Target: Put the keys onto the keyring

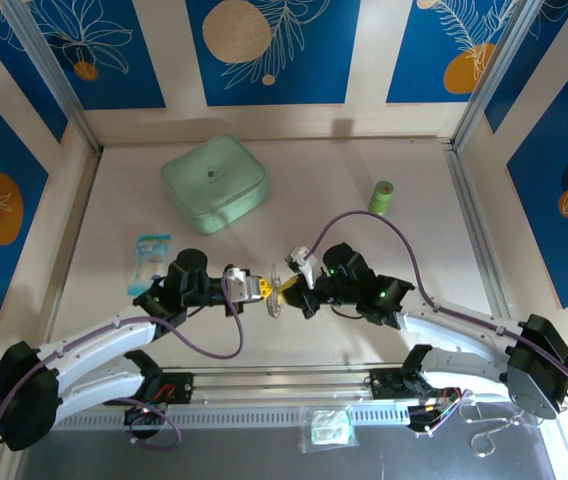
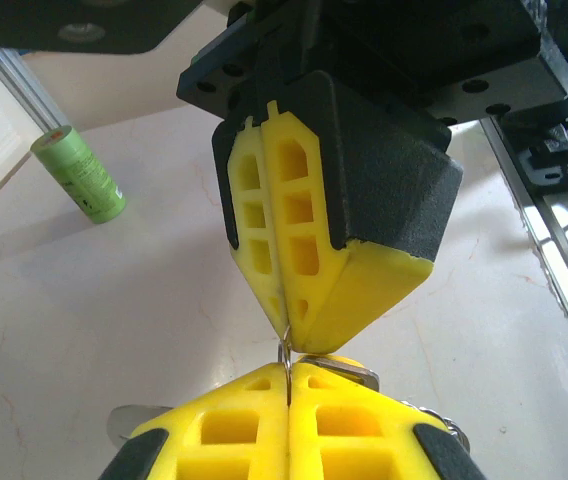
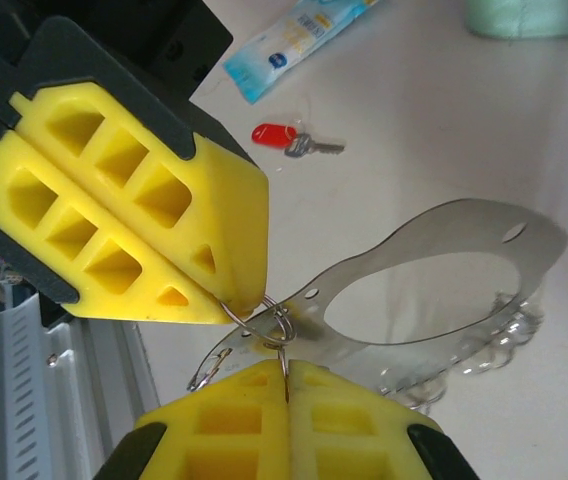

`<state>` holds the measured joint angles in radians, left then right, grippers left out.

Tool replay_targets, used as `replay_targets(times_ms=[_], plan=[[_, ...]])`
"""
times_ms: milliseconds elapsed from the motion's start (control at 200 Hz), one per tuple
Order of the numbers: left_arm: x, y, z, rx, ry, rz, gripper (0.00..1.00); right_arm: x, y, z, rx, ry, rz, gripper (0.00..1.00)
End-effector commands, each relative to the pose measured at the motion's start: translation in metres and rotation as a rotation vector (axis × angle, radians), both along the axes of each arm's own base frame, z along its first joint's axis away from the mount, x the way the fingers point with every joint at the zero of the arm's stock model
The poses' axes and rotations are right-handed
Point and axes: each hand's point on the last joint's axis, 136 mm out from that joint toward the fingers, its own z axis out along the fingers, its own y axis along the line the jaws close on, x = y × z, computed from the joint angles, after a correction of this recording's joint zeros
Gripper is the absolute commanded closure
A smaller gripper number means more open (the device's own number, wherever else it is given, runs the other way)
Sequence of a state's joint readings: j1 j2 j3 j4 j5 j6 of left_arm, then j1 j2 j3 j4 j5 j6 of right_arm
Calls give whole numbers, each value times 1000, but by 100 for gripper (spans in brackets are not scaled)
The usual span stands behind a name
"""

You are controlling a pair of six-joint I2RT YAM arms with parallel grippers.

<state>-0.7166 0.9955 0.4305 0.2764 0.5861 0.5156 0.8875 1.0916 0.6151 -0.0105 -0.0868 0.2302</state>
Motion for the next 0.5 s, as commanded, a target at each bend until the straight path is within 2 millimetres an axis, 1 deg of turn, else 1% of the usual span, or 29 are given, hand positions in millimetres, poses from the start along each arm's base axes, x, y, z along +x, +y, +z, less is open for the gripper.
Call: replay_targets(times_ms=[0,200,235,305,385,420,495], plan=[[-10,-3,10,-30,-67,-50,100,2,5,6,40,53,2,100],[-11,-3,10,-31,-75,-50,100,4,4,-3,34,115,4,100],[-11,-3,11,-33,-76,-50,100,4,4,-4,32,119,2,93],[-11,-4,11,-35,-74,-51,100,4,3,-4,26,115,-2,77],[-11,-4,11,-39,-70,-48,100,5,-1,0,23,82,1,65],[-10,-4,12,-44,-65,-44,100,5,-4,2,20,53,2,60],[-9,-4,14,-57,-50,-31,100,7,-12,9,20,-42,3,56]])
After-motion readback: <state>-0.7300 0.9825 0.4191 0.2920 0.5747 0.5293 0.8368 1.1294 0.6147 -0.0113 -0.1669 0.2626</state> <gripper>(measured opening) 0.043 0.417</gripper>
